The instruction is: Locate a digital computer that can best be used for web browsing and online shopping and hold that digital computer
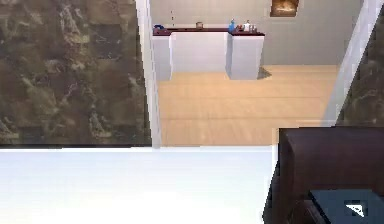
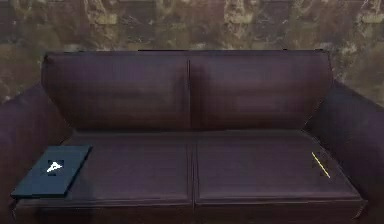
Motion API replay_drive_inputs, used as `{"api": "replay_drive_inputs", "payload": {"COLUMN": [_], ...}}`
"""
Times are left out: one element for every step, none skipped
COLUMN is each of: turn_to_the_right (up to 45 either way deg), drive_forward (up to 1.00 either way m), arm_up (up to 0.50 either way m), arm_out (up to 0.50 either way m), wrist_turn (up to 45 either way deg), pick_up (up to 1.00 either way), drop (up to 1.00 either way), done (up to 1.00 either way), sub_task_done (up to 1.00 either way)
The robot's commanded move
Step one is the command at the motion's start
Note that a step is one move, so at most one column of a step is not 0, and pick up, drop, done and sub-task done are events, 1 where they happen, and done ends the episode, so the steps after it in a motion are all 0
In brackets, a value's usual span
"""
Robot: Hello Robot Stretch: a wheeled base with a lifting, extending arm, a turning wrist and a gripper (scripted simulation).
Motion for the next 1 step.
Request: {"api": "replay_drive_inputs", "payload": {"turn_to_the_right": [-36.0], "drive_forward": [0.00], "arm_up": [0.00], "arm_out": [0.00], "wrist_turn": [0.0], "pick_up": [0.00], "drop": [0.00], "done": [0.00], "sub_task_done": [0.00]}}
